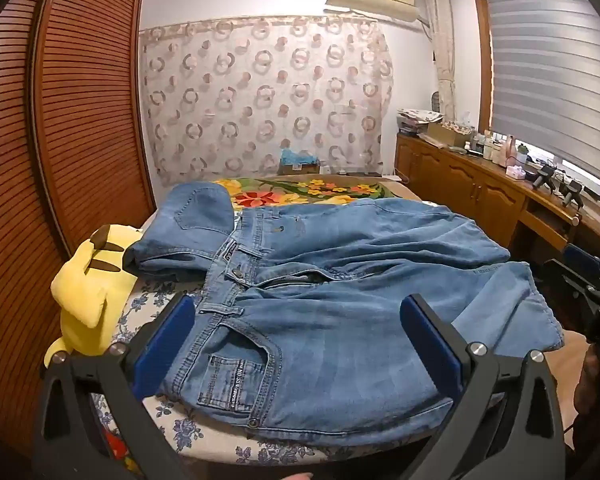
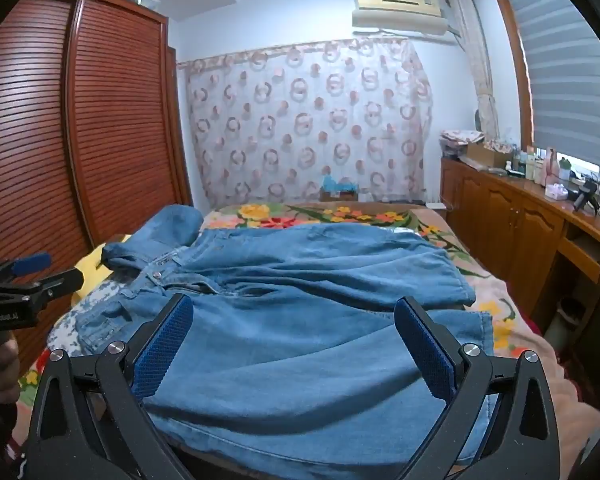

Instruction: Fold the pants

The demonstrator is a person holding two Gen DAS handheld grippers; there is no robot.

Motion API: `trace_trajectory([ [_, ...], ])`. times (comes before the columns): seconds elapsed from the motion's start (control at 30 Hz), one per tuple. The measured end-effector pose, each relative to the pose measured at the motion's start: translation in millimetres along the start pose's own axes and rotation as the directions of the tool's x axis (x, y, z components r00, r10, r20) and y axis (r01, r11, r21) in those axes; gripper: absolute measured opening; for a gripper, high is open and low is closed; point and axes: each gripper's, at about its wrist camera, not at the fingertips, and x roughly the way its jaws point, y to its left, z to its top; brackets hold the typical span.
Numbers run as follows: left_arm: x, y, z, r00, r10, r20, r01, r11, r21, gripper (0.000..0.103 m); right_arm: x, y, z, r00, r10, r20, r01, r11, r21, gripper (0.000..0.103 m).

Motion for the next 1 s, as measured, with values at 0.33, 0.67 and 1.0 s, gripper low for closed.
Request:
trace_trajectory([
  [0.33, 1.9, 3.6, -2.6, 1.000, -0.004, -0.004, 0.004, 1.000, -0.003, 0.103, -1.6, 0.4, -0.6, 1.000, -0.001, 0.014, 0.000, 1.000, 0.001, 0.103],
  [0.67, 1.5, 3.1, -0.7, 1.000, -0.002, -0.009, 0.002, 1.000, -0.001, 0.103, -0.6, 0.1, -0.9, 1.000, -0.001, 0.012, 0.001, 1.000, 0.001, 0.103],
  [1.0, 2.7, 1.1, -3.1, 1.000, 0.000, -0.007, 0.000, 1.000, -0.002, 0.103, -0.5, 0.2, -1.0, 1.000, -0.003, 0.013, 0.003, 1.000, 0.002, 0.103],
])
